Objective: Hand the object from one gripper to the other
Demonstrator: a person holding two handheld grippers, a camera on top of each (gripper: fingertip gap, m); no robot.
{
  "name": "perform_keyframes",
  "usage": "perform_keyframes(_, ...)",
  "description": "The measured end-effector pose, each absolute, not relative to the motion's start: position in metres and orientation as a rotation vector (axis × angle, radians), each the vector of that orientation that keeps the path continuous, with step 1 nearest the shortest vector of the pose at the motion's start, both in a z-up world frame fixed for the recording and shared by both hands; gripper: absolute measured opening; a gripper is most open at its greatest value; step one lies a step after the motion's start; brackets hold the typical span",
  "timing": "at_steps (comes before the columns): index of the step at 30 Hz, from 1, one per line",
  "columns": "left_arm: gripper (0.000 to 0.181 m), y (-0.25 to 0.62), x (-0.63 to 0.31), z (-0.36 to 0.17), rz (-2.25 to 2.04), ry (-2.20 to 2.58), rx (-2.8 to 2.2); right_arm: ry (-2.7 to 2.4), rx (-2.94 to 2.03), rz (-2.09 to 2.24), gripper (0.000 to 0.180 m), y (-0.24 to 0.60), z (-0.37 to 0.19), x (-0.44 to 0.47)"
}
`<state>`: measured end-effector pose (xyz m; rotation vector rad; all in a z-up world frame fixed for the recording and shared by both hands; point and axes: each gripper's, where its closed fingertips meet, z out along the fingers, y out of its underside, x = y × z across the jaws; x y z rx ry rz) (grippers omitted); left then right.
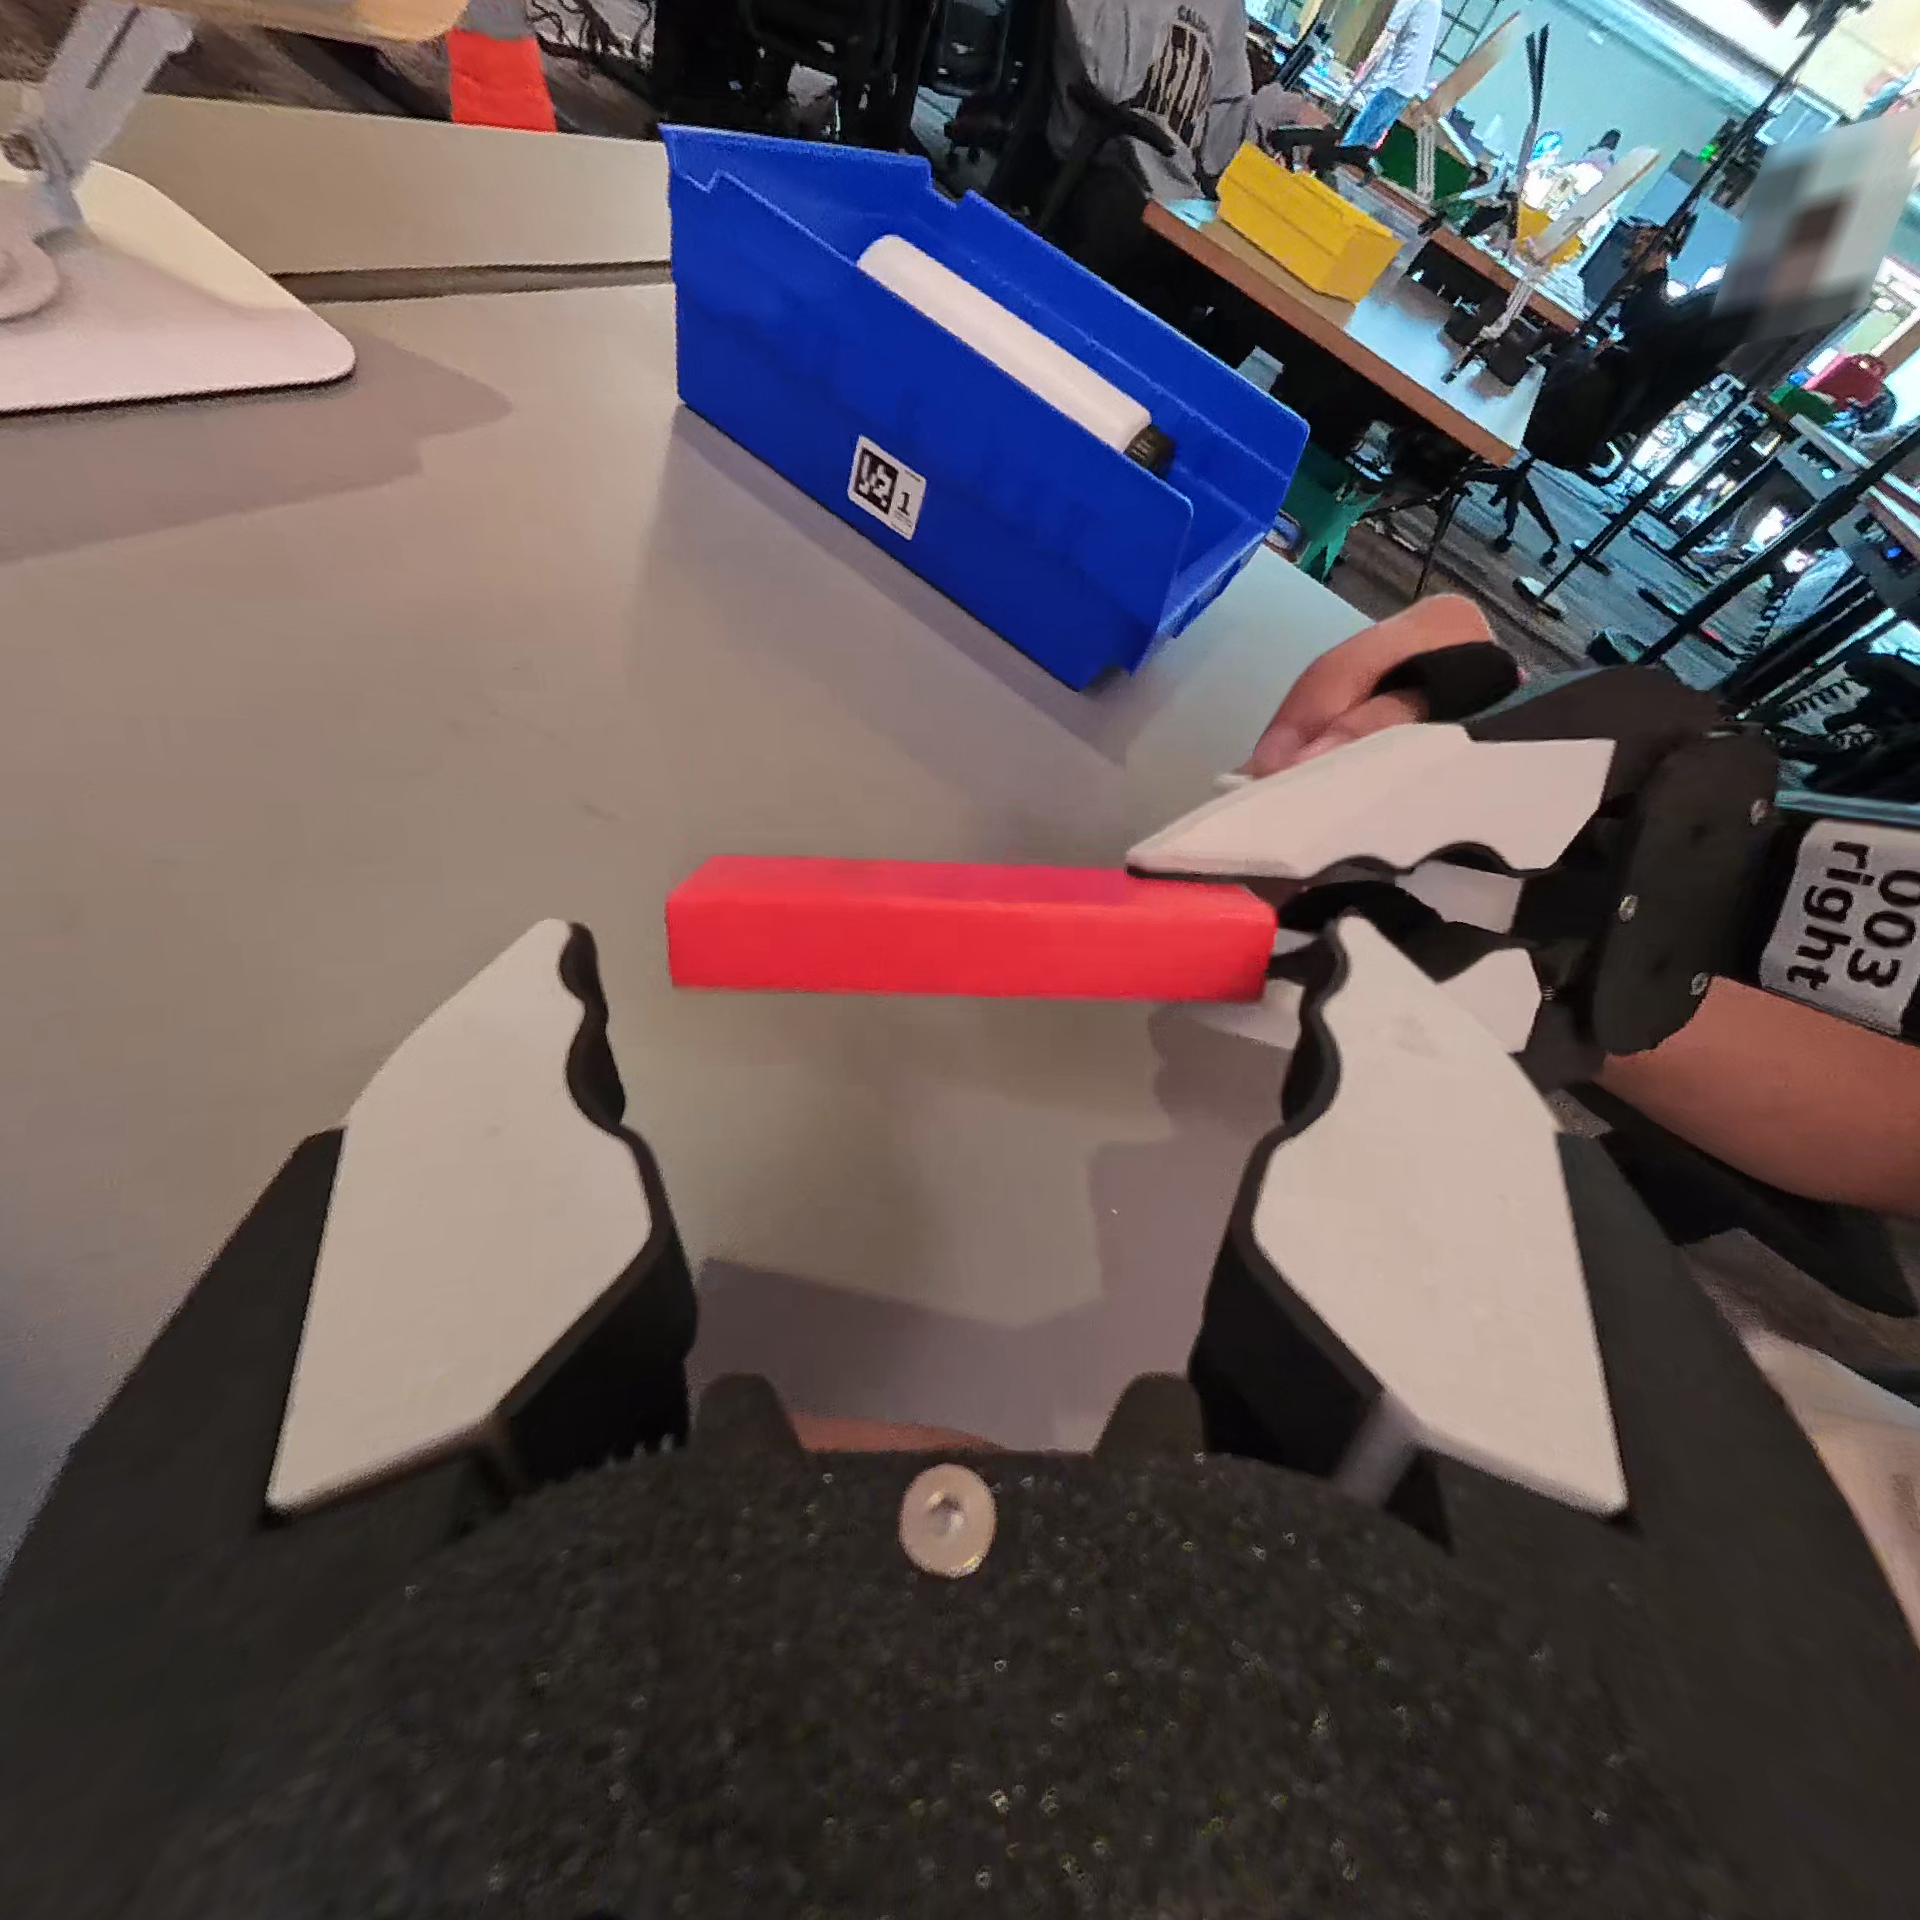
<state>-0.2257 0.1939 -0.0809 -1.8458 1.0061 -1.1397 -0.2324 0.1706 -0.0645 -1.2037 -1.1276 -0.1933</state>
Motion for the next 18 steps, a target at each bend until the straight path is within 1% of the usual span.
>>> perform_keyframes(1,0.120,0.192,-0.225,-0.081,-1.132,1.028,-1.829,-1.145,-1.196,-0.184,0.015,0.168,-0.066,-0.235)
perform_keyframes(2,0.109,0.189,-0.225,-0.082,-1.123,1.073,-1.816,-1.152,-1.187,-0.182,0.015,0.167,-0.067,-0.237)
perform_keyframes(6,0.109,0.188,-0.228,-0.089,-1.055,1.147,-1.861,-1.140,-1.174,-0.199,0.015,0.166,-0.070,-0.239)
perform_keyframes(11,0.109,0.193,-0.230,-0.082,-0.941,1.146,-1.820,-1.034,-1.191,-0.160,0.017,0.171,-0.066,-0.238)
perform_keyframes(12,0.109,0.194,-0.231,-0.077,-0.907,1.150,-1.787,-1.007,-1.211,-0.131,0.023,0.172,-0.065,-0.236)
perform_keyframes(14,0.109,0.196,-0.234,-0.066,-0.793,1.179,-1.694,-1.009,-1.313,-0.009,0.044,0.172,-0.074,-0.231)
perform_keyframes(15,0.109,0.196,-0.236,-0.060,-0.716,1.202,-1.630,-0.990,-1.378,0.098,0.051,0.174,-0.079,-0.227)
perform_keyframes(18,0.109,0.189,-0.239,-0.044,-0.456,1.298,-1.413,-0.897,-1.578,0.605,0.055,0.171,-0.092,-0.216)
